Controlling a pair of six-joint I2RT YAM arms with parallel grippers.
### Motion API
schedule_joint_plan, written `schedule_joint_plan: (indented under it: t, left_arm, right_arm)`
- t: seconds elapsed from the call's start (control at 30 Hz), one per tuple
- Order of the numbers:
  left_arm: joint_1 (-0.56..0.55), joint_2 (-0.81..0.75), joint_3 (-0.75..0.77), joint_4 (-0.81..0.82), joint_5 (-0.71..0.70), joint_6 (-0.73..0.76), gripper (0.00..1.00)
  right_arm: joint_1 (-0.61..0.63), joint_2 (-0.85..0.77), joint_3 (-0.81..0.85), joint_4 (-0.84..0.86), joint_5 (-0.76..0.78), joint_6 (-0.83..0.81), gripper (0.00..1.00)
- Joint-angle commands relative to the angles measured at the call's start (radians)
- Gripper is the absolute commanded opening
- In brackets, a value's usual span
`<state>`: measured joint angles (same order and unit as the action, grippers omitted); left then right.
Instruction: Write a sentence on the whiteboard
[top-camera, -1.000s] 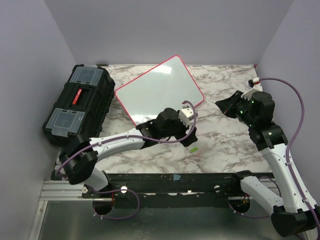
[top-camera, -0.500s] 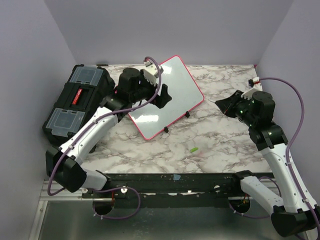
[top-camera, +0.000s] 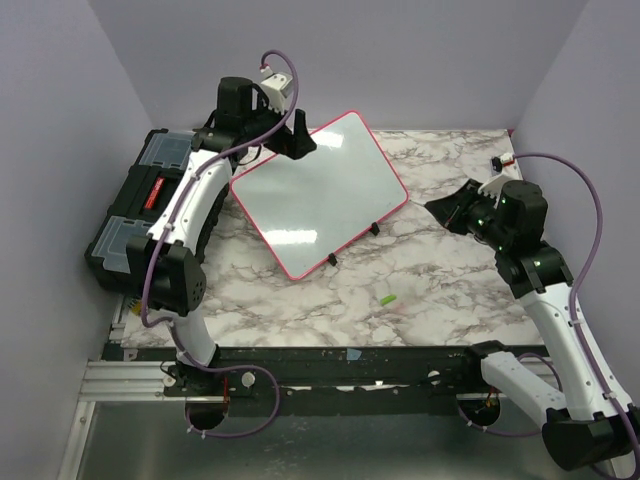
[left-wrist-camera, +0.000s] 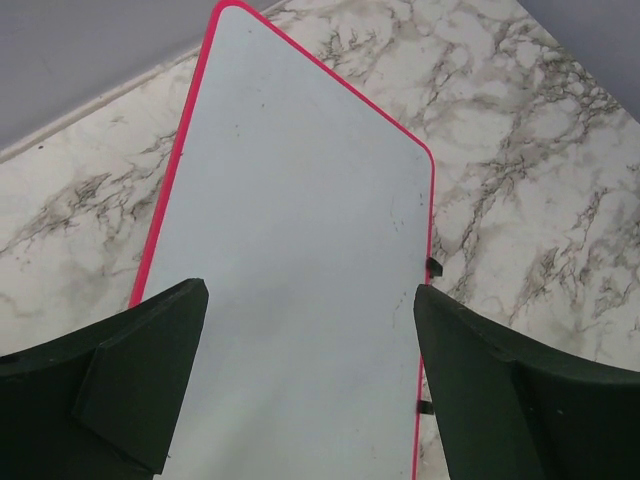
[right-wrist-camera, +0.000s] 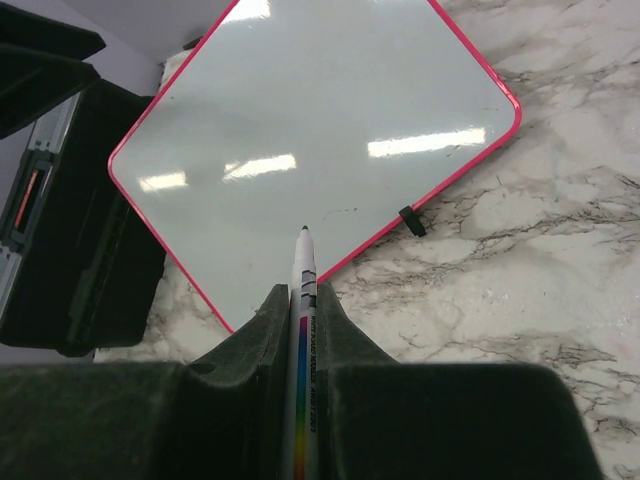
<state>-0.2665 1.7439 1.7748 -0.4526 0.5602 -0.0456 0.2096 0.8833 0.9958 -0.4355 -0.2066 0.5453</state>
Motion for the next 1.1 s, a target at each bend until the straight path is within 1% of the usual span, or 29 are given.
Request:
schedule_joint_plan:
  t: [0.0,0.17,0.27,0.43,0.87,1.07]
  left_arm:
    - [0.059,0.108,0.156,-0.083,0.102,-0.014,0.86]
    - [0.100,0.242,0.310,-0.169,0.103,-0.005,0.83]
    - [0.123,0.284,0.336,-0.165,0.130,-0.025,0.82]
    - [0.143,0.362,0.393,-0.202,0.163,-0.026,0.80]
    - [0.147,0.448,0.395,-0.229,0.241,-0.021,0.72]
    - [0.134,0.460,0.388,-0.250,0.242,0.006,0.70]
  right_arm:
    - [0.001,0.003,0.000,0.020,-0.029,0.002,0.01]
    - [0.000,0.000,-0.005,0.020,-0.029,-0.003,0.01]
    - [0.001,0.000,-0.009,0.019,-0.032,-0.003,0.01]
    - [0.001,0.002,-0.008,0.014,-0.042,-0.008,0.01]
    - [0.016,0.012,-0.015,0.023,-0.044,-0.013,0.01]
    - [0.017,0.009,-0.020,0.023,-0.043,-0.014,0.01]
